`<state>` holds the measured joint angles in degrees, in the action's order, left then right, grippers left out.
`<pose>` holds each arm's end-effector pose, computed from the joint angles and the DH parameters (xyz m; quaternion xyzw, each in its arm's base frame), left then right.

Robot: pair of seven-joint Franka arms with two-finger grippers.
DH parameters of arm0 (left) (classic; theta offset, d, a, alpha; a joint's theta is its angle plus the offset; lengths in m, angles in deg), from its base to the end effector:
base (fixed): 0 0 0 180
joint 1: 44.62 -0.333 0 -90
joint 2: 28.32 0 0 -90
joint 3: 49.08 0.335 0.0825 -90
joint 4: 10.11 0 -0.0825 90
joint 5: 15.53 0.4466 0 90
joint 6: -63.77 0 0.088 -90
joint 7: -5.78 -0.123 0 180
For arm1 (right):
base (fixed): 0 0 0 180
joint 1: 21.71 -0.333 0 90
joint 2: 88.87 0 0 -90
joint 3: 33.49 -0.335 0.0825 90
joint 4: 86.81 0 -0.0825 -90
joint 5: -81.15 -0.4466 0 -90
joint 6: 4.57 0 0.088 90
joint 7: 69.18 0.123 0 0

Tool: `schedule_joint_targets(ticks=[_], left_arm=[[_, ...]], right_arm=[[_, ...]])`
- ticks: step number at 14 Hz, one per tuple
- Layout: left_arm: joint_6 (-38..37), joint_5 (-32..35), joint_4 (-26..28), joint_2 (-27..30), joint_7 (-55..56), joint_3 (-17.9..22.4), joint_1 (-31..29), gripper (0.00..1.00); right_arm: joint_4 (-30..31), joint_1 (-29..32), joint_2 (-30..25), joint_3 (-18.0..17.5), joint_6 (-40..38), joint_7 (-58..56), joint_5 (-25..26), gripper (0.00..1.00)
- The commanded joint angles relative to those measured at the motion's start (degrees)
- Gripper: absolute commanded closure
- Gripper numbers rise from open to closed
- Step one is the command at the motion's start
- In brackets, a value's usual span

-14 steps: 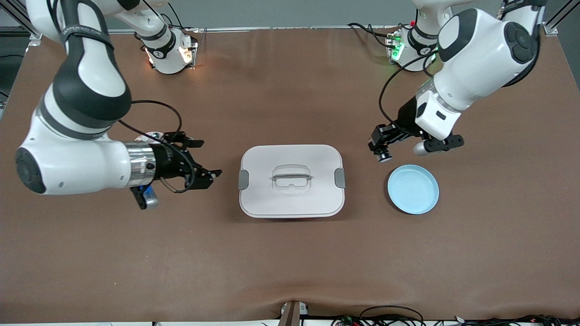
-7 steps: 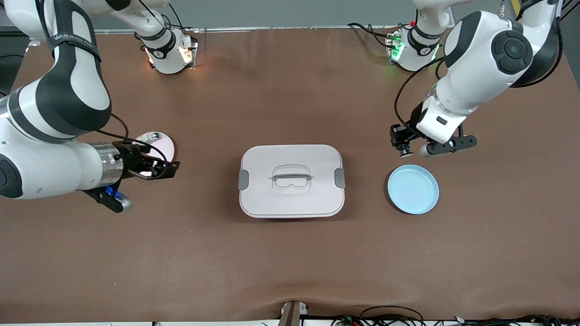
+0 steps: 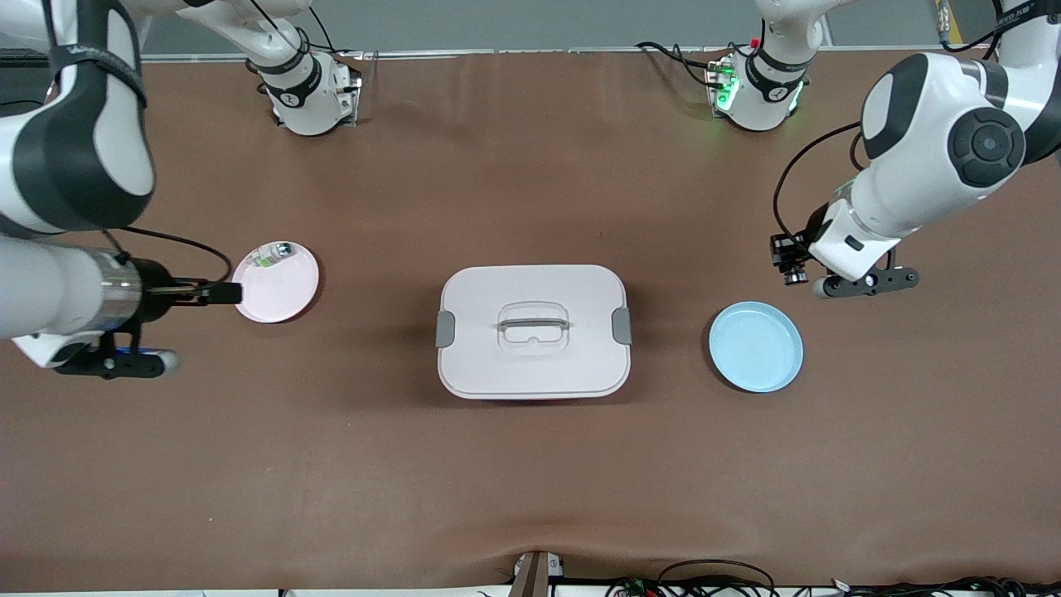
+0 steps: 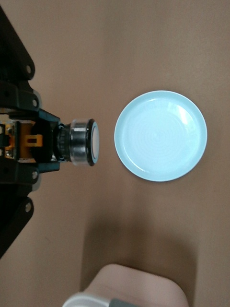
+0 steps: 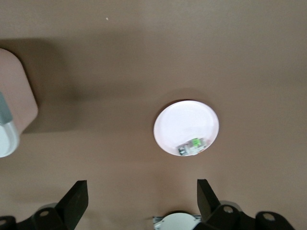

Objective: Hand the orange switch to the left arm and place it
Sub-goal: 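Open the right gripper and withdraw it while the left gripper pulls back, then carry the switch with the left gripper over the light-blue plate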

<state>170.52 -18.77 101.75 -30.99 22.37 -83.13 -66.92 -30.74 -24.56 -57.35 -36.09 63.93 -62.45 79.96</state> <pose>0.5952 -0.1264 0.4248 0.9958 0.0514 -0.0717 0.0227 0.7283 0.0629 0.5320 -0.9859 0.0102 0.1669 0.0047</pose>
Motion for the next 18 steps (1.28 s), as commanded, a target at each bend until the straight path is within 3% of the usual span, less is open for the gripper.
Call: schedule_joint_targets(ticks=[1, 6, 11, 12, 18], left_arm=[[0.64, 1.13, 2.49, 0.91, -1.73, -0.49, -1.17, 1.00], [9.15, 1.13, 9.16, 1.53, -1.47, -0.49, -2.84, 1.00], [14.96, 1.04, 9.62, -0.84, 14.49, -0.49, -4.25, 1.00], [15.58, 1.04, 9.44, -1.02, 18.18, -0.49, -4.25, 1.00], [17.34, 1.04, 8.65, -1.37, 44.80, -0.49, -4.16, 1.00]], right_arm=[[1.32, 3.10, -2.07, -0.92, -1.35, -4.00, 1.55, 0.00], [1.41, 5.14, -5.41, -0.92, -1.27, -3.92, 4.60, 0.00], [2.36, 6.63, -8.48, -1.10, -0.04, -4.00, 4.62, 0.00], [5.16, 7.06, -10.41, -1.18, 1.88, -4.00, 4.53, 0.00], [36.61, 8.21, -29.91, -0.92, 20.68, -4.00, 2.44, 0.00]])
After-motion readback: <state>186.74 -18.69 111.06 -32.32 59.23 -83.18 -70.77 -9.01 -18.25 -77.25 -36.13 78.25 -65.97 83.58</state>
